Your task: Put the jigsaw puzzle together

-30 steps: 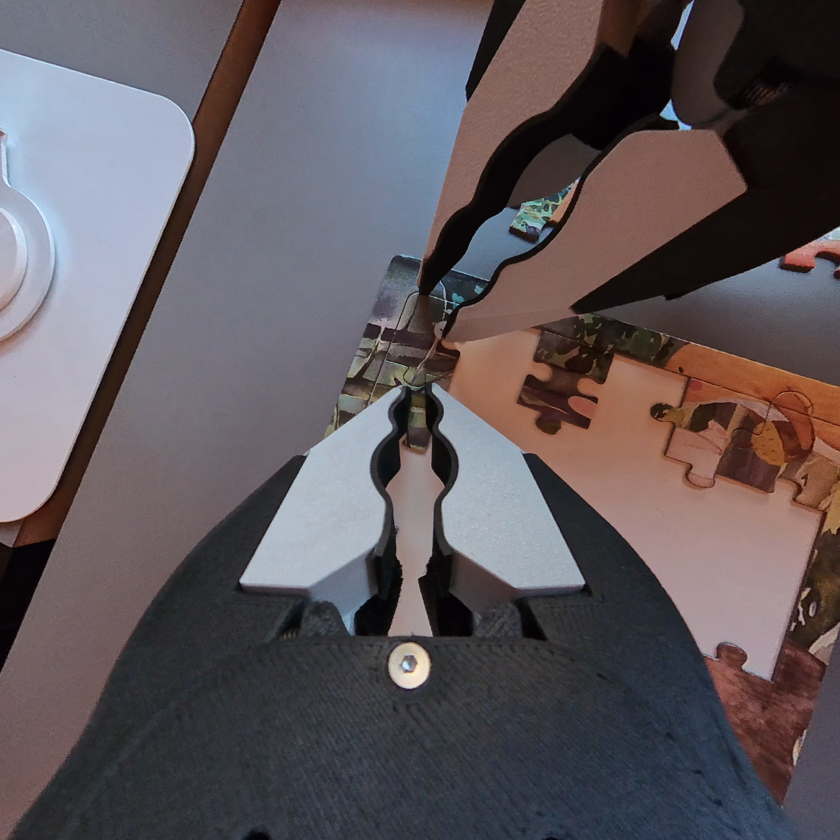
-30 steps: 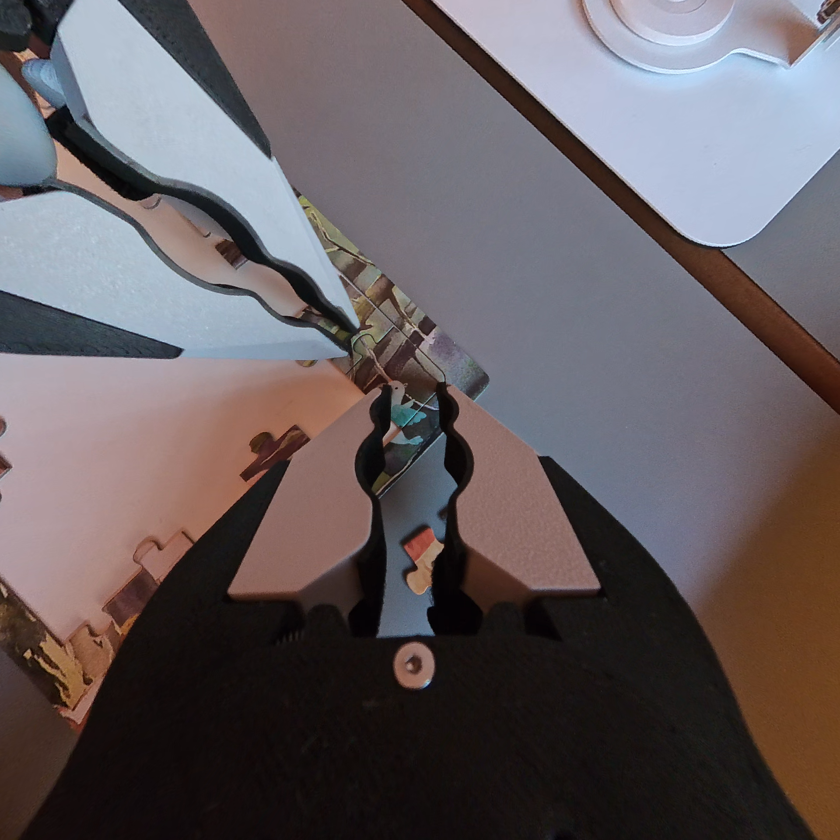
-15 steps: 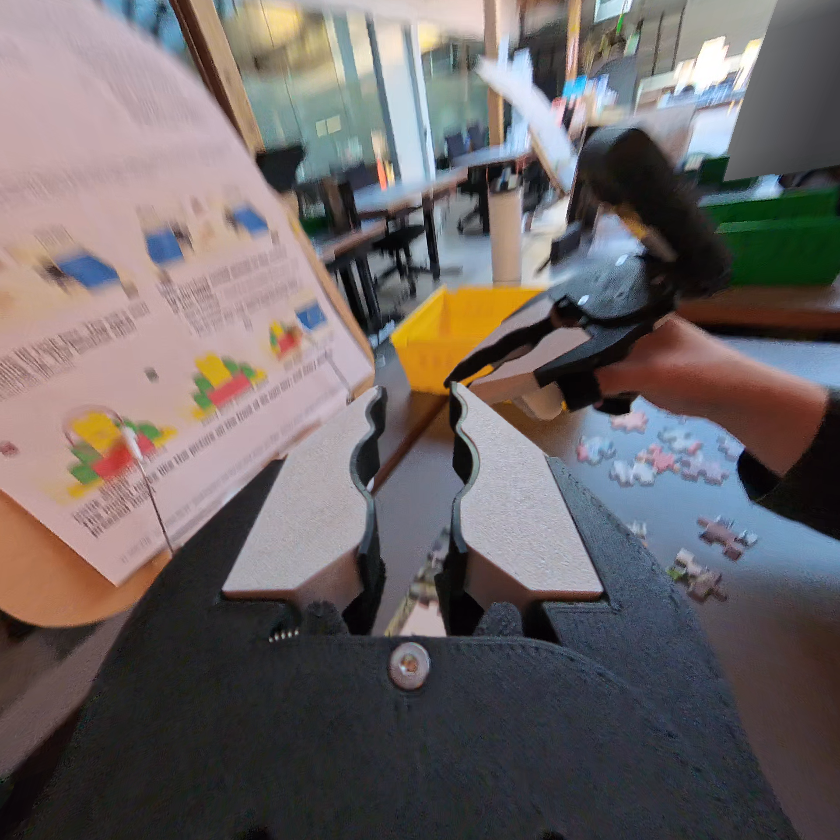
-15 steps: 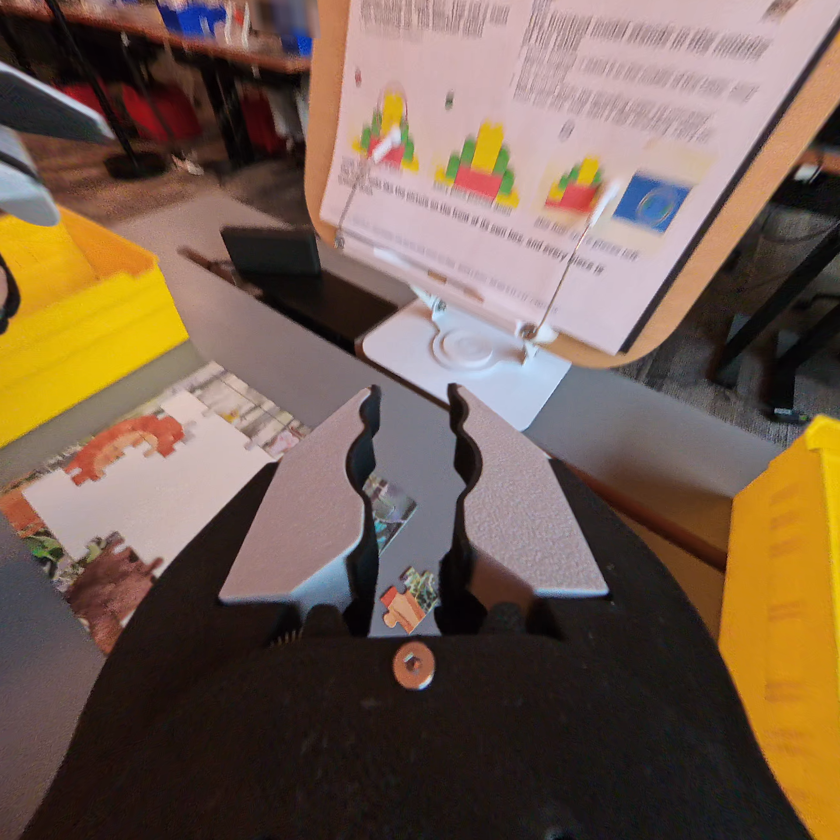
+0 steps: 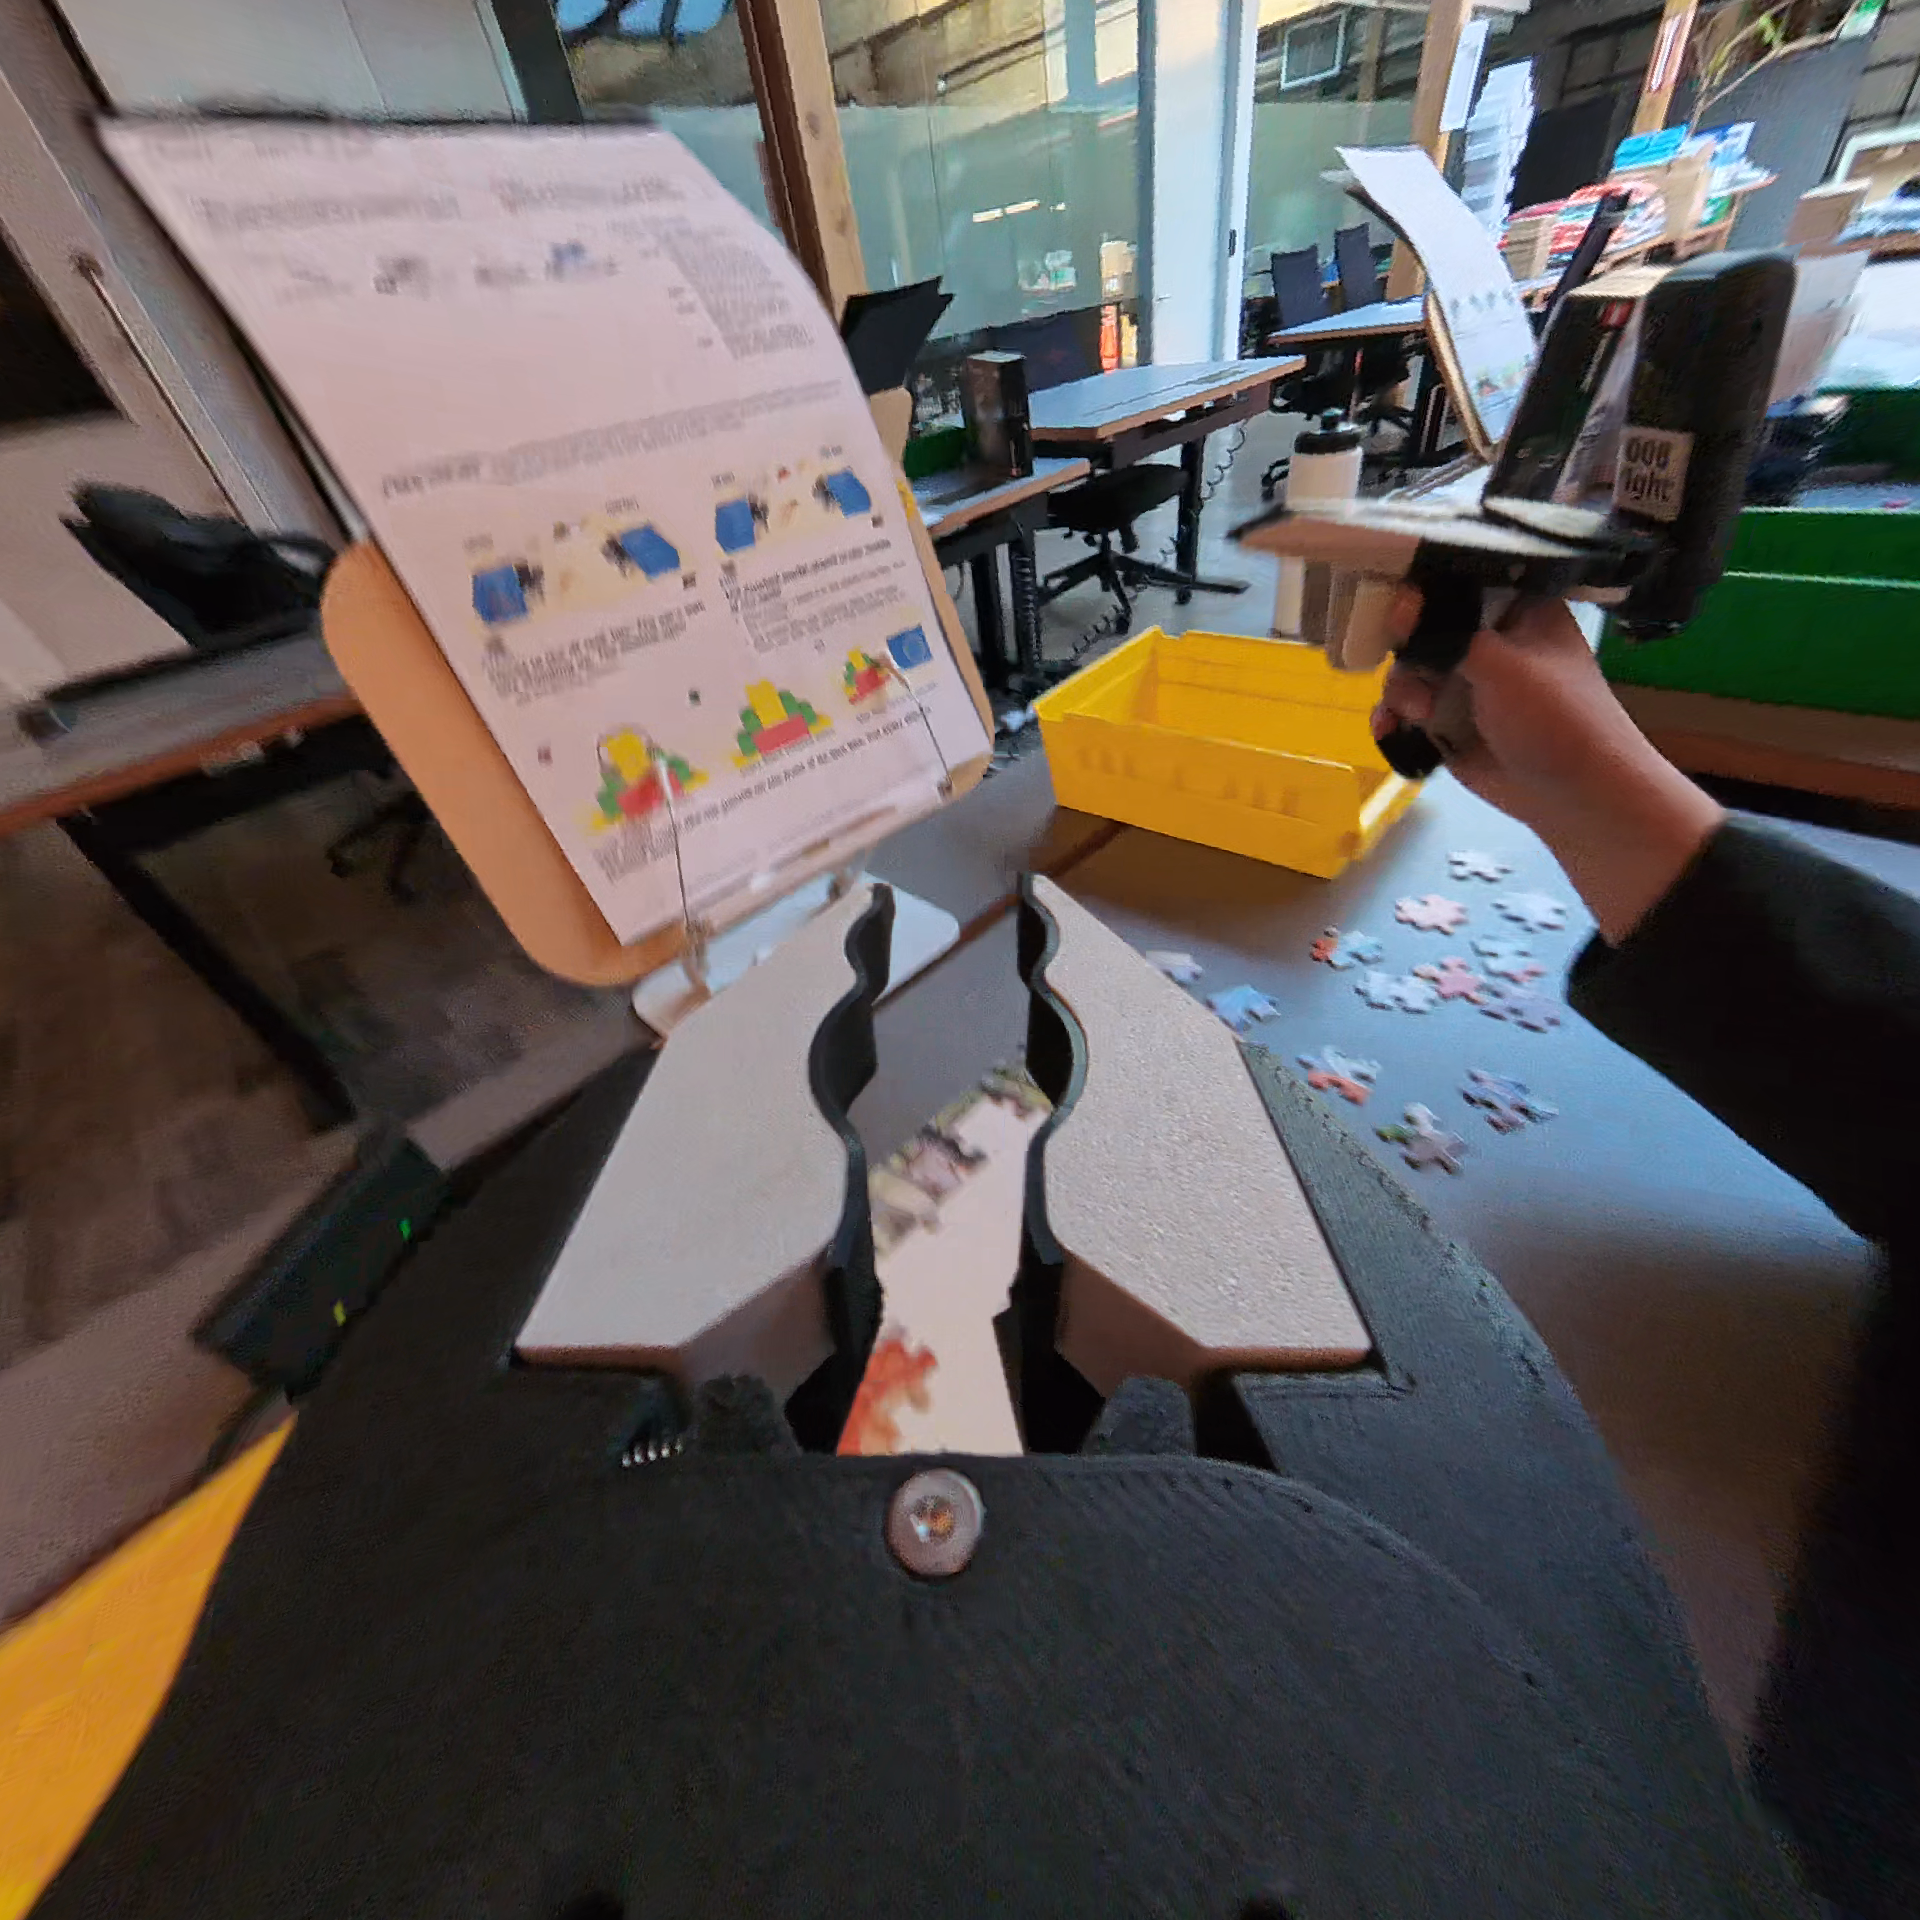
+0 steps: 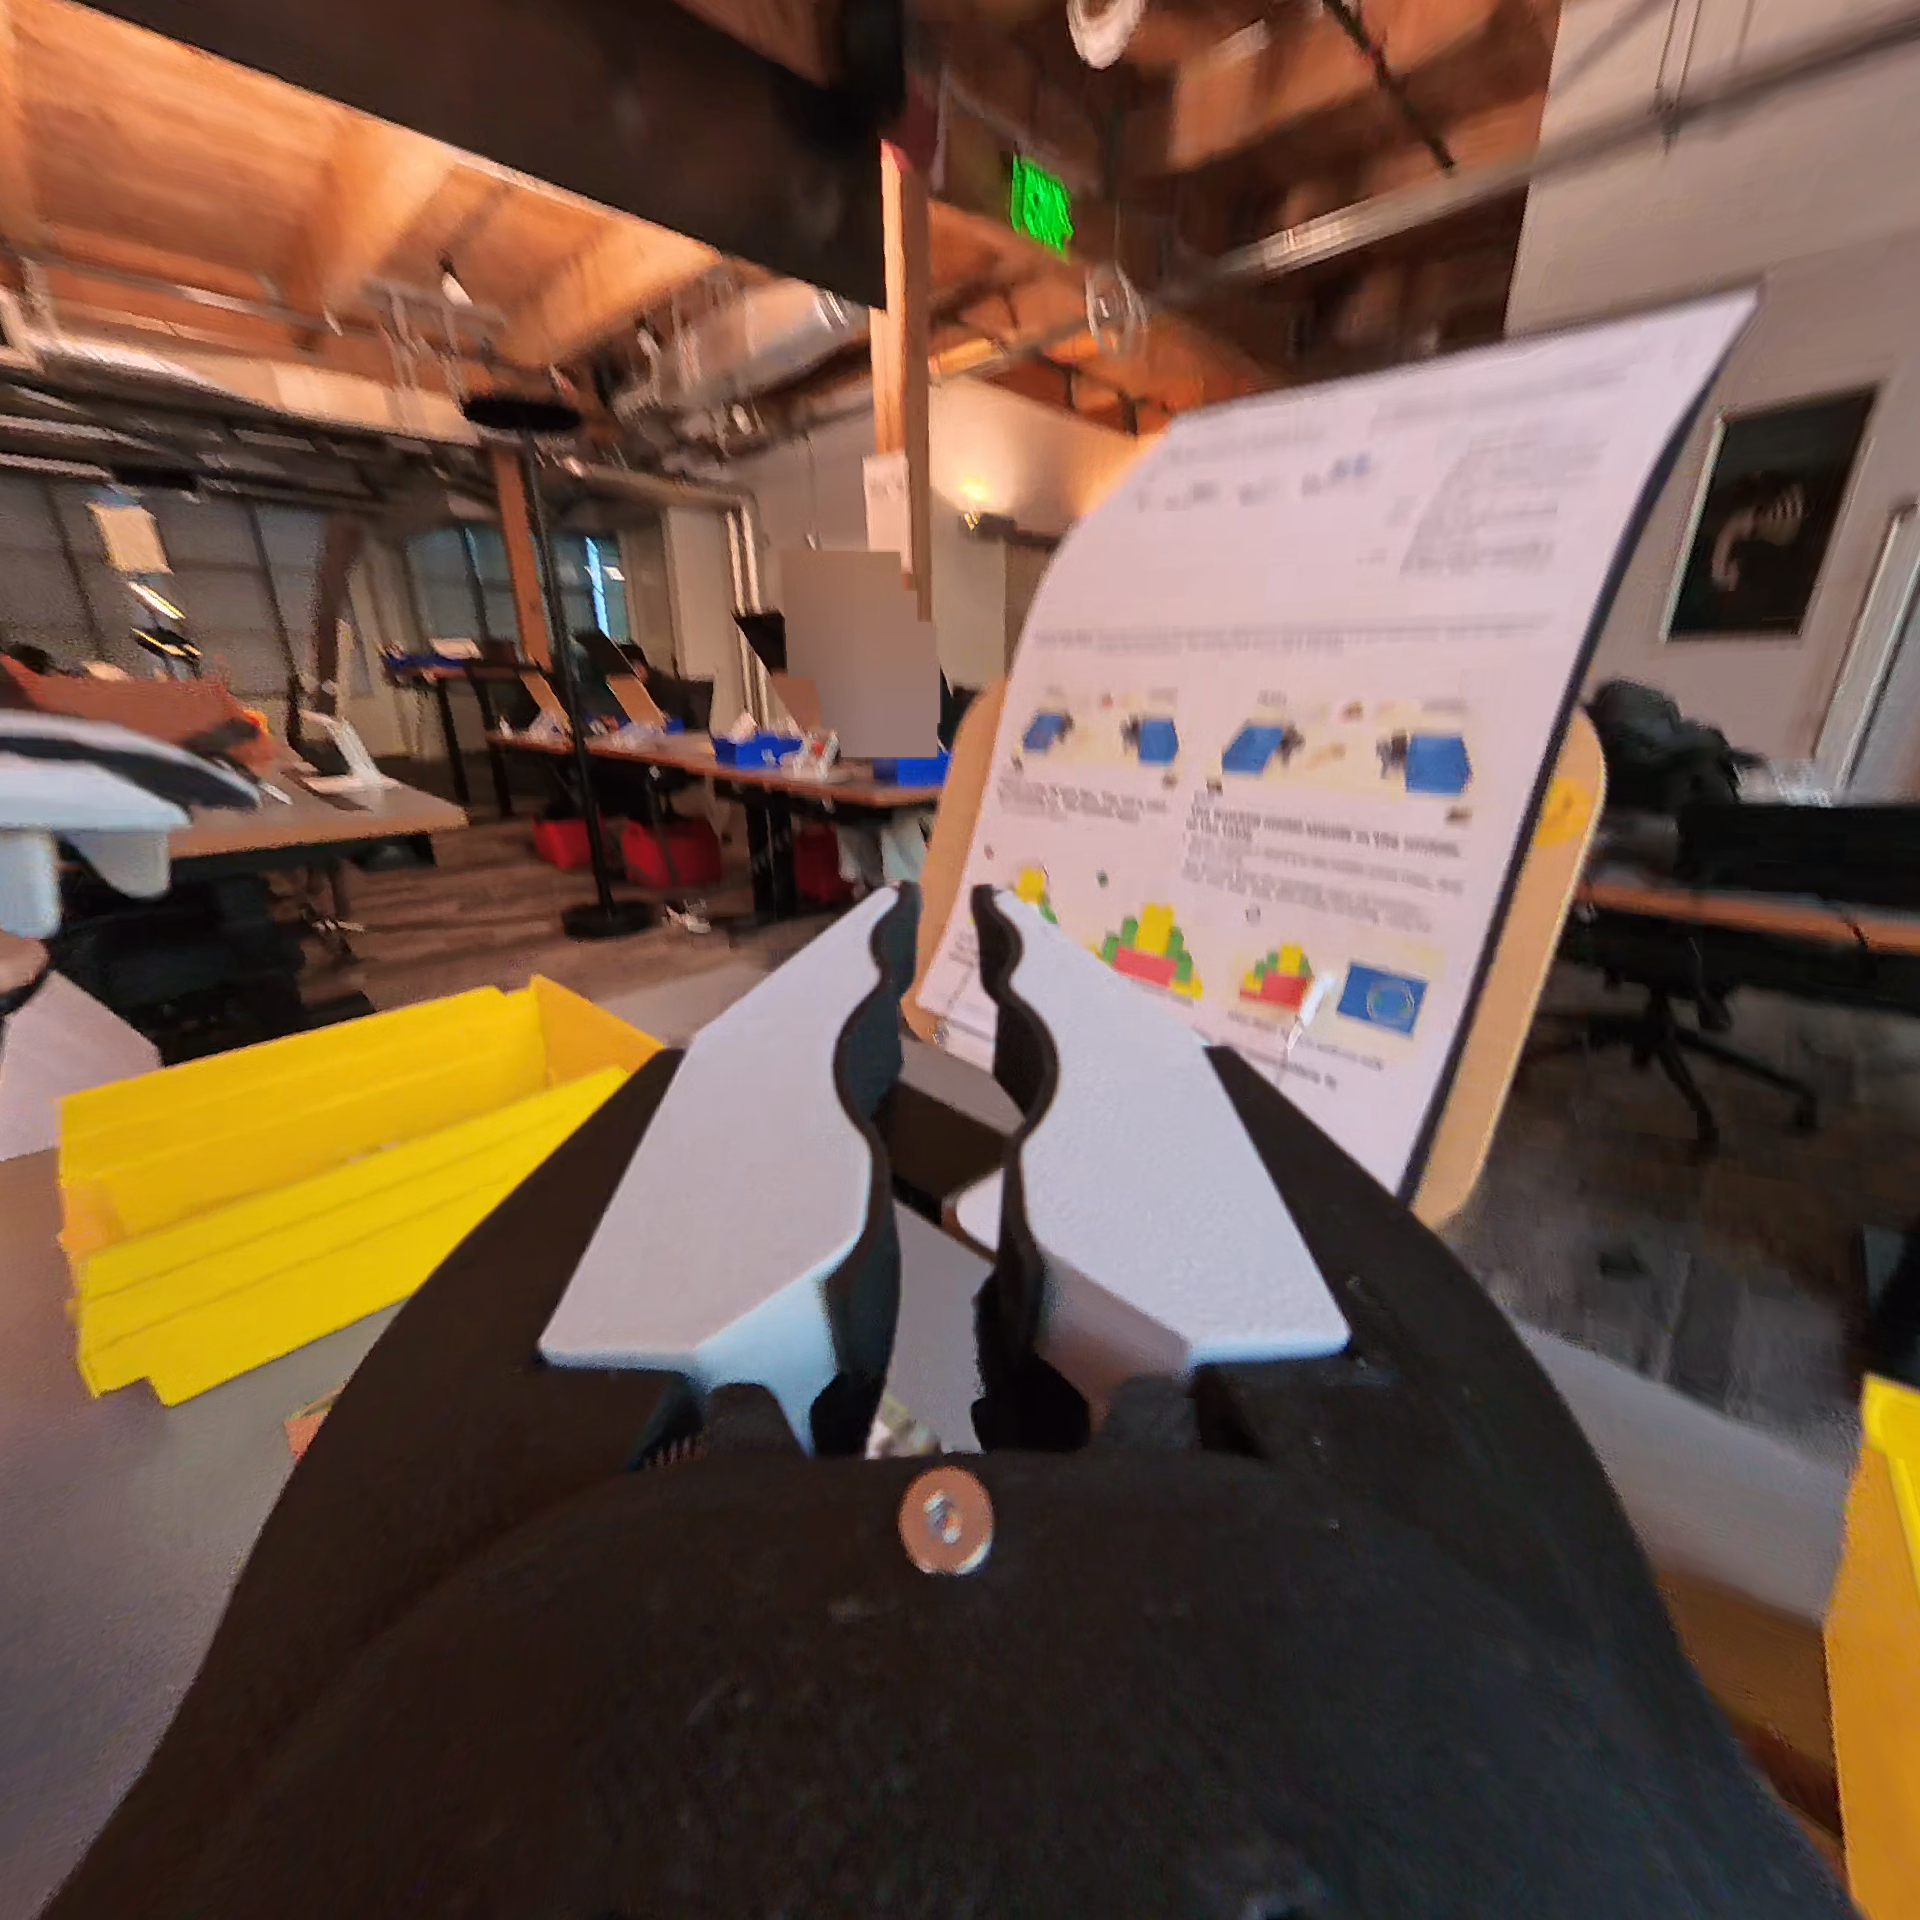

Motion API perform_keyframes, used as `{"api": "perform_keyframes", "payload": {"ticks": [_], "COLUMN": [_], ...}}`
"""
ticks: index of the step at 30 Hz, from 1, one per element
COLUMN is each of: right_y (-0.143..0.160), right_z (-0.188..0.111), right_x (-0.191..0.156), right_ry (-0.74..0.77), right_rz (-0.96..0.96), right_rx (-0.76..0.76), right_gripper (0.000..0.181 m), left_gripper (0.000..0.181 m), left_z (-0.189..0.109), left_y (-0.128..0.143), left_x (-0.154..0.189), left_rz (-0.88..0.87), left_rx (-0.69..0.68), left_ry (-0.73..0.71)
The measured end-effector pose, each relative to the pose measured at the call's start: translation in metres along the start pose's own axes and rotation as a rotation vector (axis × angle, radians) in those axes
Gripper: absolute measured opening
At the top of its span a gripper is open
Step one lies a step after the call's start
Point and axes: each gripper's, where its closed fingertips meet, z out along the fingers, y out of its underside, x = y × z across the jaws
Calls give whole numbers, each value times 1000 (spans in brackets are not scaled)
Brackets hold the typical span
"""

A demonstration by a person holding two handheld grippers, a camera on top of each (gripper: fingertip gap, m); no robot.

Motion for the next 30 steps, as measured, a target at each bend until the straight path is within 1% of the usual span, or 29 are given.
{"api": "perform_keyframes", "payload": {"ticks": [2,4,7,11,12,13,15,16,17,20,23,26,27,28,30], "right_y": [-15,-25,-29,-24,-23,-21,-17,-15,-12,-5,-2,1,2,4,7], "right_z": [-8,-13,-15,-9,-8,-6,-3,-1,0,3,6,8,8,9,10], "right_x": [-7,-8,-10,-17,-20,-23,-28,-30,-32,-33,-34,-34,-33,-32,-31], "right_ry": [-48,-58,-74,-99,-107,-113,-126,-132,-135,-137,-146,-153,-151,-148,-145], "right_rz": [-4,9,22,13,6,-1,-18,-28,-38,-57,-44,-31,-32,-35,-38], "right_rx": [69,114,135,100,91,80,53,37,17,-18,-23,-32,-36,-42,-52], "right_gripper": [0,0,0,0,0,0,0,0,0,1,1,1,1,1,1], "left_gripper": [14,0,0,0,0,6,7,13,24,38,40,40,38,37,43], "left_z": [-31,-62,-103,-134,-138,-141,-141,-140,-139,-141,-137,-145,-146,-145,-145], "left_y": [24,51,86,146,159,172,197,211,225,263,282,298,302,305,314], "left_x": [-17,-41,-80,-104,-111,-118,-122,-126,-130,-144,-155,-166,-169,-167,-158], "left_rz": [-71,-93,-89,-183,-185,-179,-193,-195,-193,-142,-35,29,17,-31,-151], "left_rx": [-69,-155,-291,-607,-672,-728,-824,-874,-930,-1116,-1205,-1336,-1364,-1385,-1432], "left_ry": [-36,-112,-229,-233,-257,-277,-267,-267,-263,-249,-204,-181,-189,-182,-148]}}
